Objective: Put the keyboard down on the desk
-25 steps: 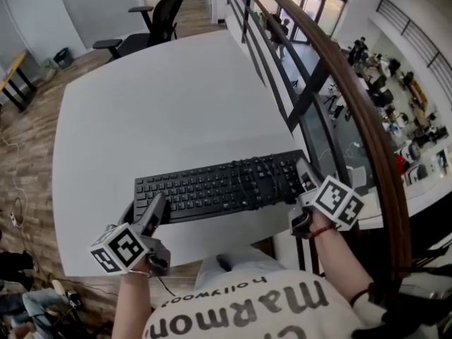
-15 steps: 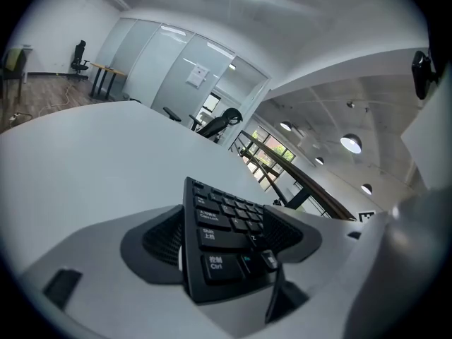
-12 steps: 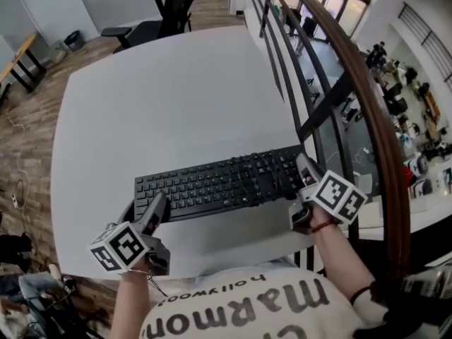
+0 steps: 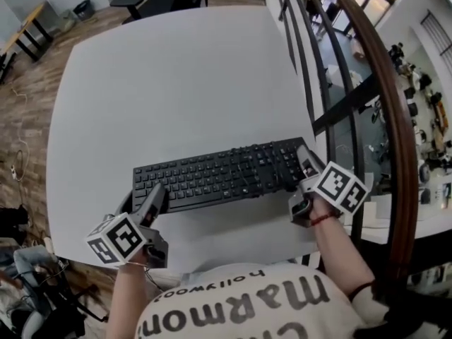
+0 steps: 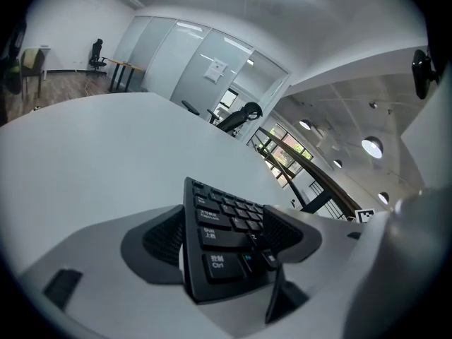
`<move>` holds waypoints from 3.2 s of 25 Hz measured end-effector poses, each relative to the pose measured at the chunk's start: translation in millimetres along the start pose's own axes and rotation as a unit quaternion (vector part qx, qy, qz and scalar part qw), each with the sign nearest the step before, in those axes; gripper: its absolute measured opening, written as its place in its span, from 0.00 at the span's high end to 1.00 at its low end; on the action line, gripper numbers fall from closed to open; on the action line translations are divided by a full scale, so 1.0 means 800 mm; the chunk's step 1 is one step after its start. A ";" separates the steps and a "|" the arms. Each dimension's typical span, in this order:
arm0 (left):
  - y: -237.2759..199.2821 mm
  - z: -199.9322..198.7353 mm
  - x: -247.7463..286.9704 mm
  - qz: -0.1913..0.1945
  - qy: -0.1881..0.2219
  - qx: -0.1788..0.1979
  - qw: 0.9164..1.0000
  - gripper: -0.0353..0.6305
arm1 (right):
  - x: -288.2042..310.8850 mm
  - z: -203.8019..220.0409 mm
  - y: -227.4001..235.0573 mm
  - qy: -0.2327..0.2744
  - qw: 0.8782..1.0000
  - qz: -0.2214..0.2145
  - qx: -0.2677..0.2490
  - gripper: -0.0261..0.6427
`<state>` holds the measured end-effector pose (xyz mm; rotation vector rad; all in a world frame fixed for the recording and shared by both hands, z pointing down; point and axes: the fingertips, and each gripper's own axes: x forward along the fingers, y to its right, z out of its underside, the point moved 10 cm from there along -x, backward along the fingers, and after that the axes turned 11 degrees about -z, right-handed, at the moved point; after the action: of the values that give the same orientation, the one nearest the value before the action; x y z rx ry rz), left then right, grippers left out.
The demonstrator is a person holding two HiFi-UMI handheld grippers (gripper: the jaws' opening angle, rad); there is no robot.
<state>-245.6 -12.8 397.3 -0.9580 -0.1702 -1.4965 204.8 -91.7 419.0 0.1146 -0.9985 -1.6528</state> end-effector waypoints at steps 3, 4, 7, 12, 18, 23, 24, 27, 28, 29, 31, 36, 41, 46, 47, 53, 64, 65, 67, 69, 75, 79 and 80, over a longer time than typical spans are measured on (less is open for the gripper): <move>0.002 0.007 -0.002 -0.011 -0.003 -0.007 1.000 0.45 | 0.008 -0.003 0.004 -0.011 1.000 -0.003 0.000 0.73; 0.003 0.009 -0.002 -0.013 -0.005 -0.008 1.000 0.45 | 0.010 -0.004 0.004 -0.014 1.000 -0.003 0.000 0.73; 0.002 0.012 0.000 -0.017 -0.018 -0.017 1.000 0.45 | 0.014 -0.003 0.008 -0.026 1.000 0.003 0.003 0.73; 0.000 0.017 0.005 -0.019 -0.031 -0.030 0.999 0.45 | 0.019 -0.001 0.016 -0.042 0.999 0.013 0.014 0.73; 0.002 0.025 0.012 -0.022 -0.050 -0.047 0.997 0.45 | 0.018 -0.004 0.015 -0.054 0.998 0.031 0.005 0.73; 0.009 0.024 0.016 -0.031 -0.050 -0.065 0.996 0.45 | 0.015 -0.011 0.016 -0.072 0.996 0.052 -0.007 0.73; 0.008 0.024 0.017 -0.033 -0.051 -0.068 0.996 0.45 | 0.016 -0.011 0.016 -0.077 0.995 0.056 -0.008 0.73; 0.008 0.020 0.019 -0.042 -0.053 -0.070 0.995 0.45 | 0.020 -0.012 0.013 -0.086 0.994 0.063 -0.007 0.73; 0.007 0.020 0.019 -0.045 -0.055 -0.072 0.995 0.45 | 0.021 -0.012 0.011 -0.088 0.994 0.064 -0.008 0.73; 0.006 0.020 0.019 -0.047 -0.056 -0.076 0.994 0.45 | 0.021 -0.011 0.010 -0.089 0.994 0.064 -0.009 0.73; 0.003 0.021 0.019 -0.050 -0.059 -0.080 0.994 0.45 | 0.021 -0.009 0.009 -0.089 0.994 0.065 -0.011 0.73; 0.000 0.024 0.019 -0.053 -0.061 -0.066 0.995 0.46 | 0.022 -0.008 0.008 -0.090 0.993 0.071 -0.011 0.73; -0.005 0.027 0.028 -0.056 -0.072 -0.076 0.993 0.47 | 0.022 -0.008 0.003 -0.087 0.993 0.080 -0.020 0.73; -0.007 0.032 0.031 -0.065 -0.075 -0.090 0.991 0.48 | 0.022 -0.010 0.002 -0.086 0.993 0.080 -0.029 0.73; -0.007 0.033 0.031 -0.067 -0.074 -0.091 0.991 0.48 | 0.022 -0.009 0.002 -0.087 0.993 0.079 -0.028 0.73; -0.011 0.032 0.032 -0.076 -0.074 -0.093 0.990 0.49 | 0.024 -0.007 0.001 -0.088 0.993 0.076 -0.023 0.73; -0.013 0.036 0.033 -0.067 -0.066 -0.111 0.989 0.50 | 0.026 -0.008 0.001 -0.087 0.993 0.071 -0.023 0.73; -0.014 0.037 0.033 -0.065 -0.065 -0.117 0.989 0.51 | 0.026 -0.007 0.000 -0.088 0.993 0.070 -0.024 0.72; -0.015 0.041 0.034 -0.066 -0.060 -0.121 0.989 0.52 | 0.027 -0.006 0.001 -0.089 0.993 0.068 -0.033 0.72; -0.016 0.045 0.036 -0.070 -0.058 -0.117 0.989 0.52 | 0.029 -0.003 0.003 -0.089 0.993 0.067 -0.046 0.72; -0.017 0.045 0.037 -0.072 -0.060 -0.112 0.989 0.52 | 0.034 -0.005 0.003 -0.094 0.993 0.060 -0.049 0.72; -0.019 0.045 0.038 -0.069 -0.059 -0.113 0.989 0.52 | 0.033 -0.004 0.004 -0.093 0.993 0.056 -0.046 0.72; -0.019 0.045 0.038 -0.066 -0.060 -0.114 0.989 0.52 | 0.033 -0.004 0.004 -0.092 0.993 0.055 -0.045 0.72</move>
<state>-238.7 -10.1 446.5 -1.2418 -0.1533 -1.6051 200.0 -115.7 430.2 -0.1540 -1.0477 -1.6263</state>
